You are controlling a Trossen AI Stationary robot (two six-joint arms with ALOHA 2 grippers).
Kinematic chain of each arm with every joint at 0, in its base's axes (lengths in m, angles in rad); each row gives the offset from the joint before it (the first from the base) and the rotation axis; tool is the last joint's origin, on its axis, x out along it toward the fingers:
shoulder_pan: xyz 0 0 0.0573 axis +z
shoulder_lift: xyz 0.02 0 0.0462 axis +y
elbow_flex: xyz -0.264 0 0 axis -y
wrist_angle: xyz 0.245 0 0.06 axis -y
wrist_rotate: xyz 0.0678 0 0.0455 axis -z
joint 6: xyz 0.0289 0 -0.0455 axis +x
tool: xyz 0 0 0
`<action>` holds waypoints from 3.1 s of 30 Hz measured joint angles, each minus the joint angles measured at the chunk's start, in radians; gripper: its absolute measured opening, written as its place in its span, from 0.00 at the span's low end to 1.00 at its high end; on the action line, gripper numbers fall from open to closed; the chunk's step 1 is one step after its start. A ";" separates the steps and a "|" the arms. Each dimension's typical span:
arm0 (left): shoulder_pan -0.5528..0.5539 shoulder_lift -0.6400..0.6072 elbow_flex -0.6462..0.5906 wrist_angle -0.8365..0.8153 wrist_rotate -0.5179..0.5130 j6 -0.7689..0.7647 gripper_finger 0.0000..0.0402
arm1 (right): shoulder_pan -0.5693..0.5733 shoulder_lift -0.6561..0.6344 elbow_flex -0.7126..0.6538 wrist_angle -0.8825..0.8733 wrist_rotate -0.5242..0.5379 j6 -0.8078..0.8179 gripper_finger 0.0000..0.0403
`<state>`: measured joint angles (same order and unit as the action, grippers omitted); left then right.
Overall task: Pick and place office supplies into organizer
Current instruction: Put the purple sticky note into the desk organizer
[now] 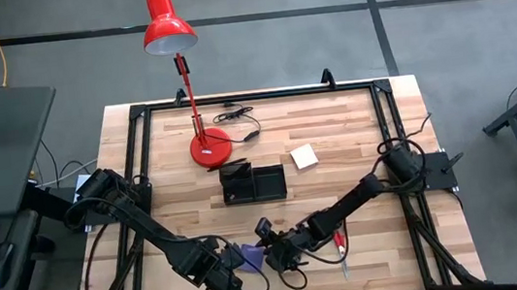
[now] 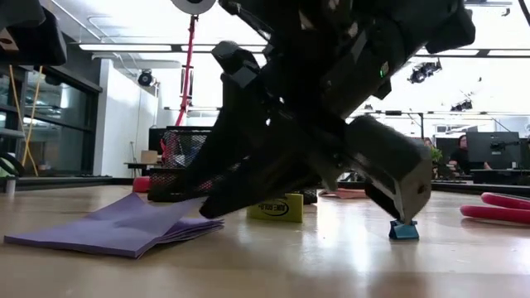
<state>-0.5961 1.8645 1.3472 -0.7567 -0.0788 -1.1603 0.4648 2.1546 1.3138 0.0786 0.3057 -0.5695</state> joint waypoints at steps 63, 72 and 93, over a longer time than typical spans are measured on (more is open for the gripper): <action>-0.061 -0.173 0.002 -0.111 -0.054 -0.106 0.00 | -0.176 -0.315 0.046 -0.512 0.355 0.299 0.00; -0.068 -0.188 0.001 -0.122 -0.069 -0.111 0.00 | -0.233 -0.316 0.046 -0.611 0.366 0.346 0.00; -0.068 -0.189 0.000 -0.134 -0.071 -0.102 0.00 | -0.318 -0.316 0.046 -0.659 0.341 0.416 0.00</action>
<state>-0.6636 1.6756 1.3476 -0.8907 -0.1497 -1.2619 0.1464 1.8385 1.3598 -0.5806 0.6467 -0.1535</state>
